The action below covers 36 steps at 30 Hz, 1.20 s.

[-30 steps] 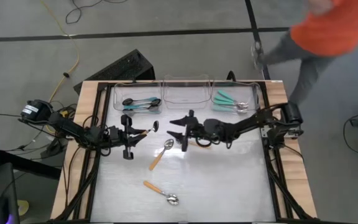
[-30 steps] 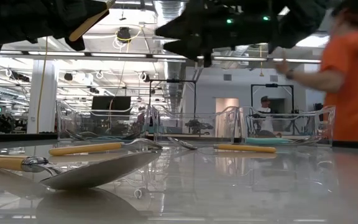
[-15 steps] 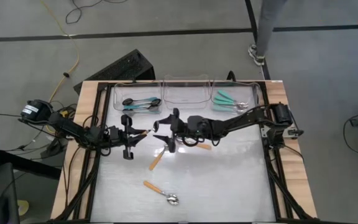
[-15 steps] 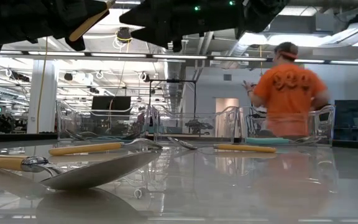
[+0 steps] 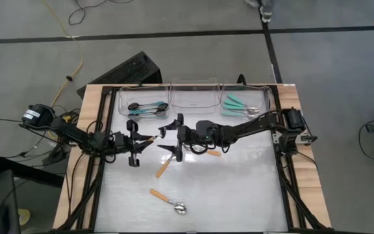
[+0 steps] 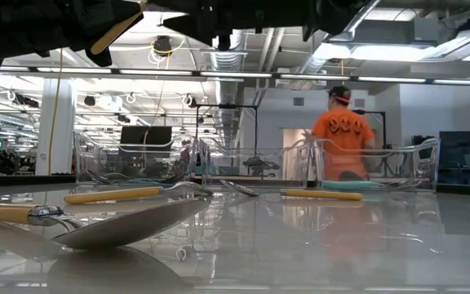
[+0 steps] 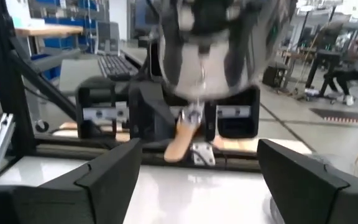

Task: Sort silverware by color (type)
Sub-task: Put the middle left yellow spoon into the top center transparent bin

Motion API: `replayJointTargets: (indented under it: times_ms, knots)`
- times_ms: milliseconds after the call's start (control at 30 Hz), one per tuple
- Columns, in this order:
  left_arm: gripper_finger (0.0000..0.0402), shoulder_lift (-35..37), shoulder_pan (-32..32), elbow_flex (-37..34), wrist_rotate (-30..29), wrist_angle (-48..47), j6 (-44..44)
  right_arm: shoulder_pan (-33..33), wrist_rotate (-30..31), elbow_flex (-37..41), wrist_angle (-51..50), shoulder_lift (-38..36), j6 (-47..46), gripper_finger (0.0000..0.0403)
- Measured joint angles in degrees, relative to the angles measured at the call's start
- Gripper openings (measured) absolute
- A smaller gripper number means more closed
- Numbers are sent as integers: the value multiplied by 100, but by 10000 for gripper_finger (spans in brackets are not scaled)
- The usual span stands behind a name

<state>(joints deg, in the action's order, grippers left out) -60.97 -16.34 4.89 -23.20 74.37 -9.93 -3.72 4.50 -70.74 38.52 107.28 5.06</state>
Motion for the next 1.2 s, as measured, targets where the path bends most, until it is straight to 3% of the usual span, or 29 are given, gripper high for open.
replayJointTargets:
  times_ms: [633, 1200]
  knots:
    - [41, 0, 36, 0, 118, 0, 9, 58, -283, -4, 658, -4, -52, 332]
    - [41, -1, 467, 174, 852, -39, 90, 60, -307, -216, 357, -7, -200, 319]
